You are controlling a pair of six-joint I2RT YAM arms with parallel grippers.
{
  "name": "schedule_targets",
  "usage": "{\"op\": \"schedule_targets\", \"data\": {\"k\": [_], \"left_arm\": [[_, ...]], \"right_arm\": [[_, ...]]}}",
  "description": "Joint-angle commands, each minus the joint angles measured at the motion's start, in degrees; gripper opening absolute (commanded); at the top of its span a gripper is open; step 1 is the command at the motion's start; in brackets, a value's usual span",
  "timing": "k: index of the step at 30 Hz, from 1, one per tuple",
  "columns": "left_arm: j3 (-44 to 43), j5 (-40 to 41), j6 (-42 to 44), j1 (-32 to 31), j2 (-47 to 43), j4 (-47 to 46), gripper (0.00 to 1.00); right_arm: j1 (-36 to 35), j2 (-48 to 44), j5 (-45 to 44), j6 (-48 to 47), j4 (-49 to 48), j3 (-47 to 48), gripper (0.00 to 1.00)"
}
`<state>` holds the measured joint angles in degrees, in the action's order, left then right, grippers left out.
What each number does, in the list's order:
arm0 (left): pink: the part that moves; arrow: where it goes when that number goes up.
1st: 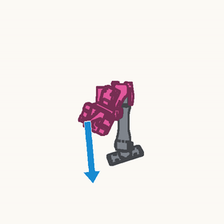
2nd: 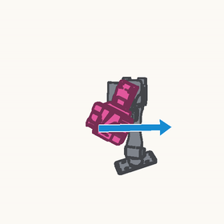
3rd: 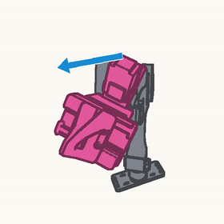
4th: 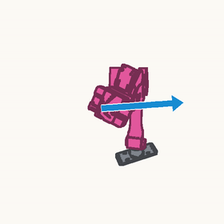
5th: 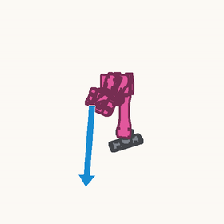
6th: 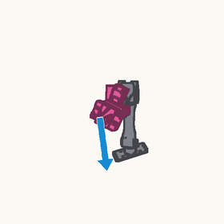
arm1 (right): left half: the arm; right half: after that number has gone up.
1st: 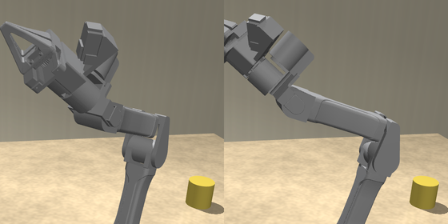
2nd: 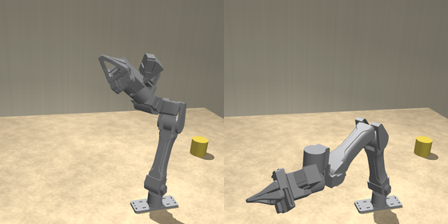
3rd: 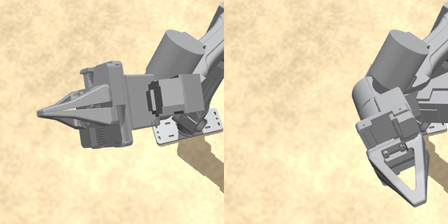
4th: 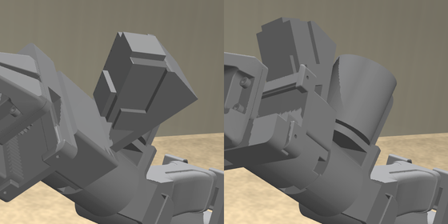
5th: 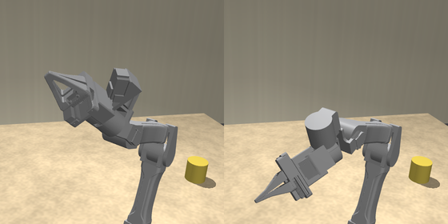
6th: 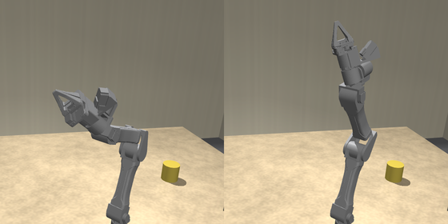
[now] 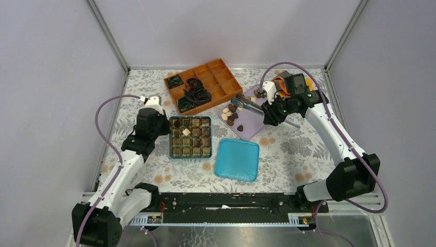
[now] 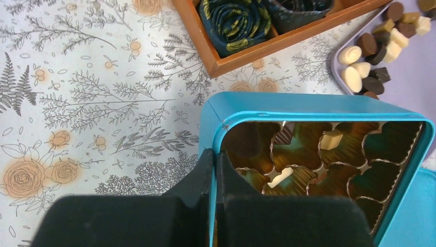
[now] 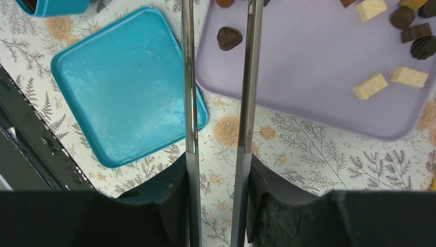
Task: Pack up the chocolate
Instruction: Adjust the packing box at the center of the board.
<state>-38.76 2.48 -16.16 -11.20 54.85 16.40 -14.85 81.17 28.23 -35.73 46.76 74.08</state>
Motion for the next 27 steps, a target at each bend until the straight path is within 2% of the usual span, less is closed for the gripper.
{"op": "schedule_targets", "data": {"k": [1,10,17,27], "left_arm": [[1.99,-0.51,0.96,-1.13,-5.55,-11.70,0.00],[4.10,-0.15,2.28,-2.24,-9.64,-14.61,0.00],[2.51,0.46,1.29,-2.25,-6.26,-12.23,0.00],[-0.18,0.77,0.22,-2.25,1.05,-7.37,0.00]], "right_arm": [[0.19,-3.47,3.40,-0.92,0.60,3.73,0.00],[0.05,-5.53,5.78,-2.93,1.49,3.55,0.00],[-1.68,-7.05,6.17,-5.41,1.81,3.05,0.00],[-12.07,-4.97,2.52,-10.91,3.79,3.51,0.00]]}}
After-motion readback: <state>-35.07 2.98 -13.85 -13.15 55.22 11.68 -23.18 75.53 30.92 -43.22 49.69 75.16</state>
